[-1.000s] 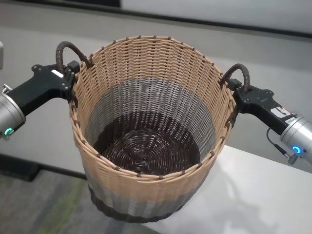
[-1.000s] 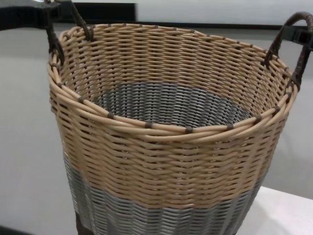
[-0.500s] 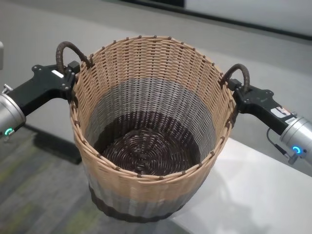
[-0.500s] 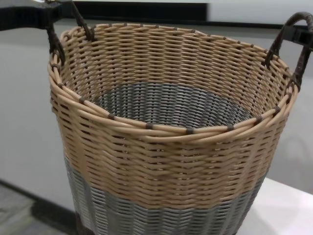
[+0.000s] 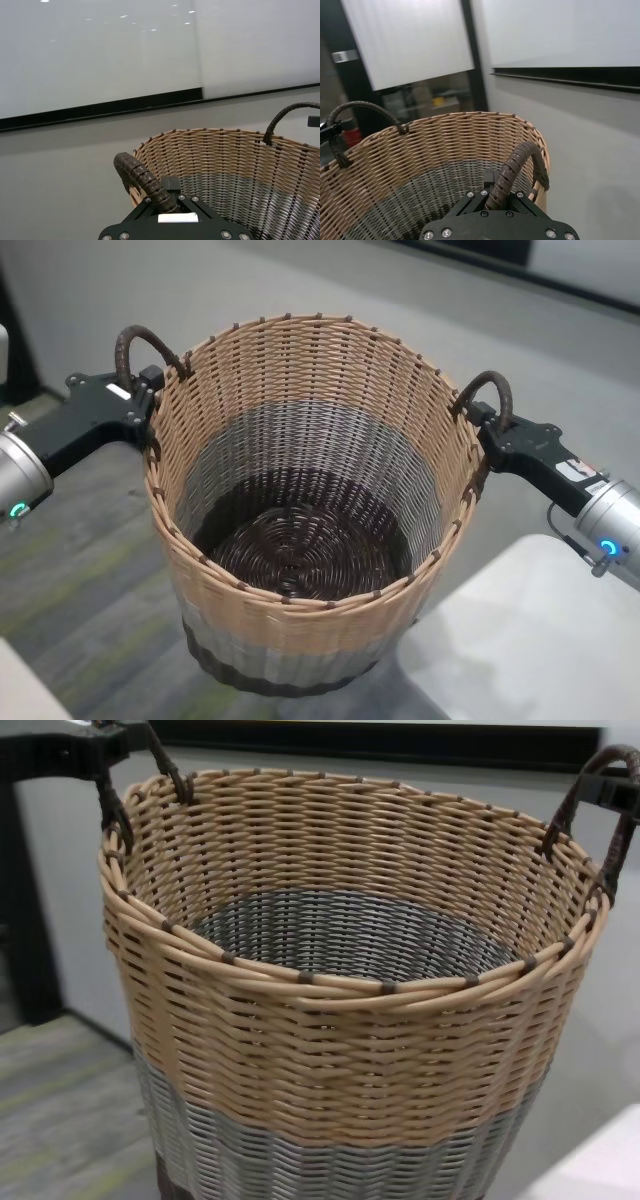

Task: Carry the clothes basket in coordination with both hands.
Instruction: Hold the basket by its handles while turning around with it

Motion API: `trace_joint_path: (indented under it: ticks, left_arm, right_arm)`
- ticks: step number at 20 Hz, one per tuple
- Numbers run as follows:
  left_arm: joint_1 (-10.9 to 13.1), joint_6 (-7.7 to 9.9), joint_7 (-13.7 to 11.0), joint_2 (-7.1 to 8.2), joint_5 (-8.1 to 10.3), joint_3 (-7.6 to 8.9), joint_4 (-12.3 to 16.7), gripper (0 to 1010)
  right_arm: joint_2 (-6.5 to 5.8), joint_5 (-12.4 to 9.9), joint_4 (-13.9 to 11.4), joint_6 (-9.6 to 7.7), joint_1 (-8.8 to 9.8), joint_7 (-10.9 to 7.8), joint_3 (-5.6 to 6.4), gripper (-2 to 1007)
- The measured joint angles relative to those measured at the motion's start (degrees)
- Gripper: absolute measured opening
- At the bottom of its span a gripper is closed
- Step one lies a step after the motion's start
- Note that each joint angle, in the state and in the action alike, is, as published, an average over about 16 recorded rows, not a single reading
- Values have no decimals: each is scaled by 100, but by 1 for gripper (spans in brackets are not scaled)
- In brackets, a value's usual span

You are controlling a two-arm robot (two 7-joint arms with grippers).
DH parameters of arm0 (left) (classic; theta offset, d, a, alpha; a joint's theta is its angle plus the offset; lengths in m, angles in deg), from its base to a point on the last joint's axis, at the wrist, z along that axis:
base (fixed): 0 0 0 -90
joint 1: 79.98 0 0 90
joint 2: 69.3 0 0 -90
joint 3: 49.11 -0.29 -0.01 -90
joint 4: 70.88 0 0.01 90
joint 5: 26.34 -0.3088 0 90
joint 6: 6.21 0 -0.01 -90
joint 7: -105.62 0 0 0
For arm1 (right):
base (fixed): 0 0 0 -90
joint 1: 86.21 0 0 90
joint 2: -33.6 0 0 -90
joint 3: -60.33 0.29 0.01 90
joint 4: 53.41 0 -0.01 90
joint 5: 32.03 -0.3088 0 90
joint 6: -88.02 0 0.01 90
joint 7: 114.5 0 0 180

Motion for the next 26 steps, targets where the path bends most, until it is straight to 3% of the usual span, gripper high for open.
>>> trace_joint_path:
  ticks: [26]
  left_arm:
    - [0,0,1,0,0,0,-1,1]
  right_arm:
    - [0,0,0,1,0,0,0,4]
